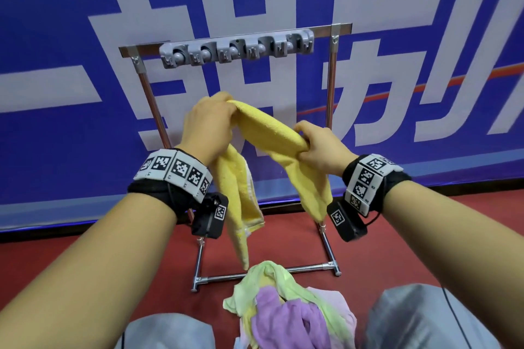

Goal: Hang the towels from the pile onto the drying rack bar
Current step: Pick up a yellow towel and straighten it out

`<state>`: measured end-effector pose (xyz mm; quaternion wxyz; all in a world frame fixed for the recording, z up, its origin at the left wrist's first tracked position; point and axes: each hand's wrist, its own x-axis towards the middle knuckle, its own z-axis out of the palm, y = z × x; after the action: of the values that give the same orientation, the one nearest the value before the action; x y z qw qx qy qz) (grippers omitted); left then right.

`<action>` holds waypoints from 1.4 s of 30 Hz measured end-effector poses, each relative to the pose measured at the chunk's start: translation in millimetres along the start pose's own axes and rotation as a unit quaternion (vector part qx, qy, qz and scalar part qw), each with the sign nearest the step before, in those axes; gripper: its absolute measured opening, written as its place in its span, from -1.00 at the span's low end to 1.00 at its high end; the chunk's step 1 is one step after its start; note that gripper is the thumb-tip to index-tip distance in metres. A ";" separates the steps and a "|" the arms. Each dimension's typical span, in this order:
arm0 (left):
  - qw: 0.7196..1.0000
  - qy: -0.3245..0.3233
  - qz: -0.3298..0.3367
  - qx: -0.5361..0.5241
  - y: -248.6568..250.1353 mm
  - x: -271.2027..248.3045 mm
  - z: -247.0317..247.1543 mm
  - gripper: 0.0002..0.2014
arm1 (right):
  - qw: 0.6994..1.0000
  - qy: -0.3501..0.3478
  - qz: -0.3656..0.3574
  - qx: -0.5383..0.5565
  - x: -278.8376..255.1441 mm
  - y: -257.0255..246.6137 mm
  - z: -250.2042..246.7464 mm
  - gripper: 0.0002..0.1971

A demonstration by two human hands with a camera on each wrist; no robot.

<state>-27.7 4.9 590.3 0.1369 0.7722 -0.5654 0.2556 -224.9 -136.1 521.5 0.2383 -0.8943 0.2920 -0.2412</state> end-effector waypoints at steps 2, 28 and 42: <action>1.000 0.008 -0.018 0.002 -7.1 0.8 -9.8 -0.81 | 1.000 0.005 0.008 -0.015 -0.2 3.4 -3.7 -0.66; 1.000 -0.020 0.005 0.015 -20.2 75.0 -80.9 -0.85 | 0.994 -0.051 -0.081 0.052 52.9 -94.5 -68.7 -0.60; 0.999 -0.005 0.008 -0.040 -93.9 91.3 -52.9 -0.77 | 0.963 0.030 -0.209 -0.170 136.7 -180.4 -17.5 -0.65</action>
<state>69.1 -11.6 691.8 0.1627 0.7630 -0.5818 0.2299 -63.9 -99.1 677.2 0.0186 -0.9552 0.1418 -0.2591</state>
